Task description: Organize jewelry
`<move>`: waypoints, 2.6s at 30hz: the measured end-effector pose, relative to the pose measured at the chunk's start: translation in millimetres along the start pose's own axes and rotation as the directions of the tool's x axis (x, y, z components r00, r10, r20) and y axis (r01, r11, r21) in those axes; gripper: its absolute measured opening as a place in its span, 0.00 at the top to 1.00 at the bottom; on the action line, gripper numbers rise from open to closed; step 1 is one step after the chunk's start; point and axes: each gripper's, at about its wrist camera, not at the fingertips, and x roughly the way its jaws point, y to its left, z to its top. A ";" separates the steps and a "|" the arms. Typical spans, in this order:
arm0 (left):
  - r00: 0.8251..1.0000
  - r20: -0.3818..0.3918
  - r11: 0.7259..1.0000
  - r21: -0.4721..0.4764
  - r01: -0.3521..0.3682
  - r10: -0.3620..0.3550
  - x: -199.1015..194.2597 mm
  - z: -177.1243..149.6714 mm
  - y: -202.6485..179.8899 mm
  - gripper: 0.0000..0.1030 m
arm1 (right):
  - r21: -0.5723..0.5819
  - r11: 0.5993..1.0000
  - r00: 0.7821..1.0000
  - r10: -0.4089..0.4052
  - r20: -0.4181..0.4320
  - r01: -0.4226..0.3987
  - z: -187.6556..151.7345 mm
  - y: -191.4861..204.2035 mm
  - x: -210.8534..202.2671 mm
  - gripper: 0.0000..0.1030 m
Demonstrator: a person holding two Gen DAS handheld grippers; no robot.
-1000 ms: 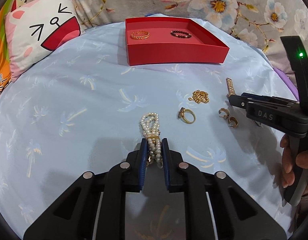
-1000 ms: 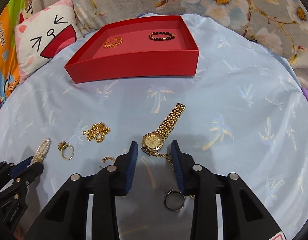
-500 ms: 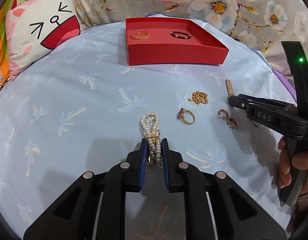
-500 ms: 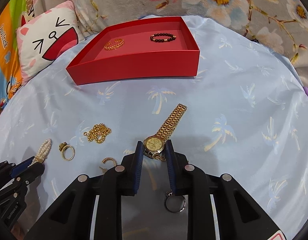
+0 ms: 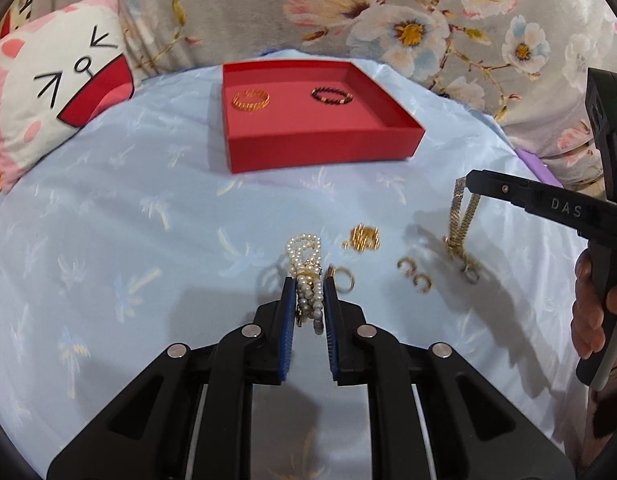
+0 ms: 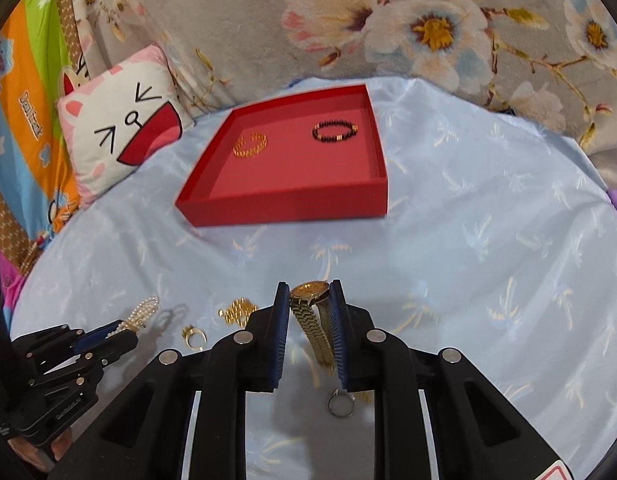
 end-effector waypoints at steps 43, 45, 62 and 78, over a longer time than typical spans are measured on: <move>0.999 0.047 0.997 0.073 -0.007 0.003 31.7 56.5 0.9 0.87 | -0.010 0.999 0.991 0.046 -0.123 -0.048 -18.0 -33.6 69.3 0.87; 0.999 0.047 0.998 0.068 -0.004 0.001 31.8 57.1 1.3 0.95 | 0.005 0.998 0.992 0.057 -0.113 -0.057 -16.0 -35.2 65.8 0.87; 0.987 0.158 0.997 0.065 -0.051 0.041 24.6 129.3 14.0 0.97 | -0.007 0.990 0.989 0.140 0.049 -0.140 111.3 -16.3 45.4 0.87; 0.996 -0.086 0.995 0.104 -0.007 0.016 65.9 49.4 18.7 0.62 | -0.007 0.996 0.995 0.093 0.021 -0.093 114.4 -18.3 82.0 0.87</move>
